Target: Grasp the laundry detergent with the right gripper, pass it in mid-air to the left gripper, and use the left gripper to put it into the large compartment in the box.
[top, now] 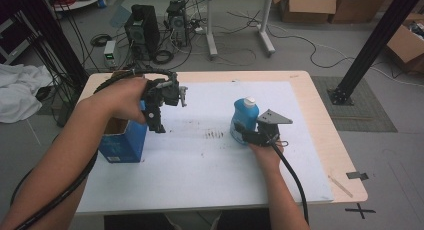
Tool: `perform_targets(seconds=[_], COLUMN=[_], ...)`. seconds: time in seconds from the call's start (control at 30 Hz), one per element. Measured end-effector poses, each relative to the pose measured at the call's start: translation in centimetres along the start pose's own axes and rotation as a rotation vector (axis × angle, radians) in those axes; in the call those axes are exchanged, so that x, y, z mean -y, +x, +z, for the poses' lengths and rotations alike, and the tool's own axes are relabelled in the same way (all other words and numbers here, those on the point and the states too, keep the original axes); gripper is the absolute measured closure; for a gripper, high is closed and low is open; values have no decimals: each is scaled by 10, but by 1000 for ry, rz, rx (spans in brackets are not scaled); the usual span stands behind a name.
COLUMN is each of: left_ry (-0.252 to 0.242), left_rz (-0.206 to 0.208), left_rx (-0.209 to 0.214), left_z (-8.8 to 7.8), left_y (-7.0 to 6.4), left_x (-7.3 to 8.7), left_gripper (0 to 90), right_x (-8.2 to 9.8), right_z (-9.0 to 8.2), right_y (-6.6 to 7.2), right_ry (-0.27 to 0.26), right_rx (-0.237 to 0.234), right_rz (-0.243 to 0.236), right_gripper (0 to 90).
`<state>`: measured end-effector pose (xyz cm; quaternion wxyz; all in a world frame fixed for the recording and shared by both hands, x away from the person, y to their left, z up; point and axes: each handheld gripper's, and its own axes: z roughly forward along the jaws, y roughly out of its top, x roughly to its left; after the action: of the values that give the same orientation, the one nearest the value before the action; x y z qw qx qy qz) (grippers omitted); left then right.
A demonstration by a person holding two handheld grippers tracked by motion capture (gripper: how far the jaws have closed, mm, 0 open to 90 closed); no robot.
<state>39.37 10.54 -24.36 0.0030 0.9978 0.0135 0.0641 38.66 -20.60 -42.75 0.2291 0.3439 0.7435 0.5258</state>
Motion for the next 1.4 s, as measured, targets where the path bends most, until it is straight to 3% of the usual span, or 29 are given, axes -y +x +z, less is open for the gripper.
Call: perform_targets(seconds=[0.53, 0.97, 1.17, 1.4], left_ry=[-3, -5, -14, -37], left_rz=[3, 9, 5, 24], left_rx=[3, 8, 12, 34], left_z=[3, 7, 4, -4], left_y=[0, -1, -1, -5], left_x=[-1, -4, -3, -8], left_gripper=[1, 1, 1, 1], right_x=[1, 1, -6, -23], right_z=[1, 2, -5, -19], right_y=[2, 6, 2, 4], right_ry=[-7, -13, -36, -29], right_rx=[0, 30, -14, -99], right_rz=[-5, -13, 4, -51], right_gripper=[394, 459, 471, 473])
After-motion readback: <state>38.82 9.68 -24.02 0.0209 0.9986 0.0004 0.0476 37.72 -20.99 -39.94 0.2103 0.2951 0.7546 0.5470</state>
